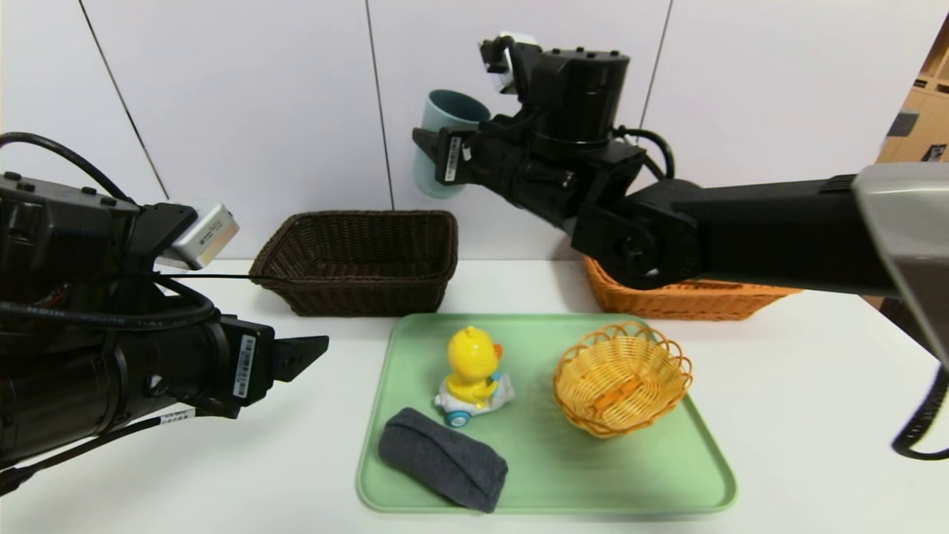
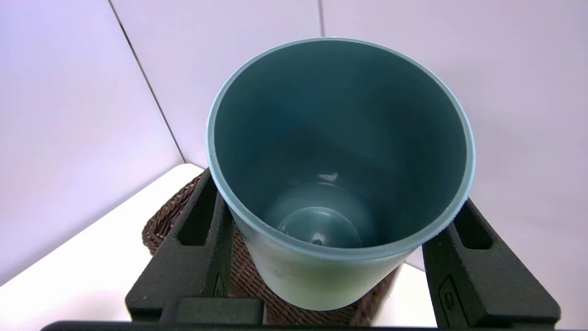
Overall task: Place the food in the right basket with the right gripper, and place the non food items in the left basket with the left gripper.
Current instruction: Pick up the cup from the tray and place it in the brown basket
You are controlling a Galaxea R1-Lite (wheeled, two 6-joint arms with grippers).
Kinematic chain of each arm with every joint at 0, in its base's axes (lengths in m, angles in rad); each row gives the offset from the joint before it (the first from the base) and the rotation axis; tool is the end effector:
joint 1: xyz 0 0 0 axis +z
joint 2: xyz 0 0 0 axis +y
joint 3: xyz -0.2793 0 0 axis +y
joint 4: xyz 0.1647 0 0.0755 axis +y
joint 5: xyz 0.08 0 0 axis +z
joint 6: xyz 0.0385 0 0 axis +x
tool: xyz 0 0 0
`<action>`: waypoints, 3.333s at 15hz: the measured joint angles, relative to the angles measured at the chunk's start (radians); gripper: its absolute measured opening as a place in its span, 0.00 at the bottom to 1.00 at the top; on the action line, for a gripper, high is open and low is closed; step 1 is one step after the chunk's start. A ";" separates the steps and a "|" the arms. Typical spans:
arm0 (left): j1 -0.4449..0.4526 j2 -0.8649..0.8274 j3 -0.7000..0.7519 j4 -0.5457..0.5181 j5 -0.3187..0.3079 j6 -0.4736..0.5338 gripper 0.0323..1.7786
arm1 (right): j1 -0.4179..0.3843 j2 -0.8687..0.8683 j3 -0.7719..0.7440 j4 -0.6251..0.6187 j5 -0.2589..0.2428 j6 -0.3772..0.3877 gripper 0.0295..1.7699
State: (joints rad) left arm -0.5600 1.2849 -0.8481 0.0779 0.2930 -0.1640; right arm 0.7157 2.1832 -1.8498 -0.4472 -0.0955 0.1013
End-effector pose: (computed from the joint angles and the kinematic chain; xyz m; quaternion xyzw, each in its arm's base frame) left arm 0.1789 -0.0990 0.2092 0.0264 0.2415 -0.1093 0.9639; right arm 0.3484 0.2980 0.2594 0.0705 -0.0368 0.3069 0.9484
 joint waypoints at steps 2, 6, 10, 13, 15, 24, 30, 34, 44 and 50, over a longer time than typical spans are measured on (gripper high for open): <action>0.000 -0.002 0.002 0.000 0.001 -0.001 0.95 | 0.008 0.097 -0.081 0.019 -0.001 0.009 0.62; 0.001 -0.005 0.009 0.001 0.000 -0.006 0.95 | 0.021 0.213 -0.114 -0.006 -0.003 0.009 0.62; 0.002 -0.006 0.015 0.001 0.001 -0.006 0.95 | 0.023 0.250 -0.116 -0.018 -0.002 0.008 0.62; 0.001 -0.008 0.022 0.001 0.002 -0.006 0.95 | 0.024 0.260 -0.115 -0.027 -0.003 0.007 0.62; 0.001 -0.010 0.023 0.001 0.003 -0.005 0.95 | 0.024 0.267 -0.115 -0.031 -0.002 0.007 0.62; 0.001 -0.009 0.024 0.001 0.001 -0.008 0.95 | 0.020 0.299 -0.115 -0.046 0.000 0.006 0.61; 0.001 -0.009 0.027 0.001 0.000 -0.008 0.95 | 0.020 0.303 -0.115 -0.045 0.000 0.004 0.61; 0.001 -0.009 0.027 0.001 0.001 -0.007 0.95 | 0.020 0.308 -0.115 -0.046 0.000 0.004 0.77; 0.001 -0.011 0.008 0.003 -0.002 0.000 0.95 | 0.022 0.220 -0.115 -0.037 -0.033 -0.001 0.91; 0.009 -0.053 -0.001 0.002 0.002 0.081 0.95 | -0.003 -0.004 -0.103 0.075 -0.074 -0.049 0.94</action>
State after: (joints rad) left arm -0.5513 1.2323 -0.8489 0.0802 0.2953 -0.0828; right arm 0.7128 2.1787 -1.9526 -0.3723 -0.1694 0.0519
